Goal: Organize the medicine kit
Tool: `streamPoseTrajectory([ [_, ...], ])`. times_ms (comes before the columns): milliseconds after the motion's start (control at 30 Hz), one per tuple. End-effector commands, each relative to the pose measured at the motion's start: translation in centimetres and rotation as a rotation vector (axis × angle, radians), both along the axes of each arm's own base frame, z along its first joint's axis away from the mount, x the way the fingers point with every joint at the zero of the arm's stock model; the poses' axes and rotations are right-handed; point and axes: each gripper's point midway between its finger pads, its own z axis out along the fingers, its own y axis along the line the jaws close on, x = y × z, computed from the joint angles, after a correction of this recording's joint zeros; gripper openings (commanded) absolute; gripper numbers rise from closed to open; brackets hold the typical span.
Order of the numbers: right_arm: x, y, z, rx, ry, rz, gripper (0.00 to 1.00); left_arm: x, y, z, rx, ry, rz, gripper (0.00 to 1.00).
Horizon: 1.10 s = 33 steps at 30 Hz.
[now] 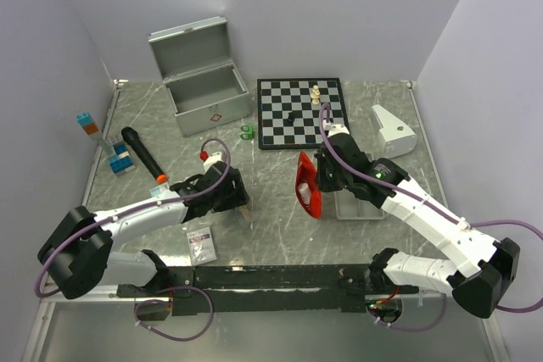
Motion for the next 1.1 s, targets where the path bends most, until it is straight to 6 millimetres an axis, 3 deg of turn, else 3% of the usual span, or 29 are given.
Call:
streamPoseTrajectory([
  [0, 0.8, 0.2, 1.1, 0.014, -0.044, -0.001, 0.0, 1.6, 0.6, 2.5, 0.022, -0.061, 0.066, 0.78],
  [67, 0.8, 0.3, 1.1, 0.014, -0.046, 0.004, 0.0, 1.9, 1.9, 3.1, 0.044, -0.07, 0.123, 0.84],
  [267, 0.8, 0.0, 0.7, 0.01, -0.053, 0.002, 0.0, 1.2, 9.4, 2.9, 0.017, -0.015, 0.374, 0.79],
  [400, 0.9, 0.2, 0.1, 0.01, -0.048, 0.01, 0.0, 1.2, 11.5, 4.4, 0.003, -0.092, 0.438, 0.8],
  [600, 1.0, 0.8, 0.2, 0.026, -0.046, 0.022, 0.0, 4.0, 11.4, 3.9, 0.018, -0.065, 0.412, 0.82],
  [867, 0.4, 0.9, -0.1, 0.048, -0.033, 0.03, 0.0, 9.3, 8.3, 2.4, -0.027, 0.0, 0.335, 0.69],
  [1067, 0.5, 0.2, 0.1, 0.026, -0.057, 0.024, 0.0, 11.8, 8.1, 0.5, 0.03, 0.029, 0.347, 0.65],
])
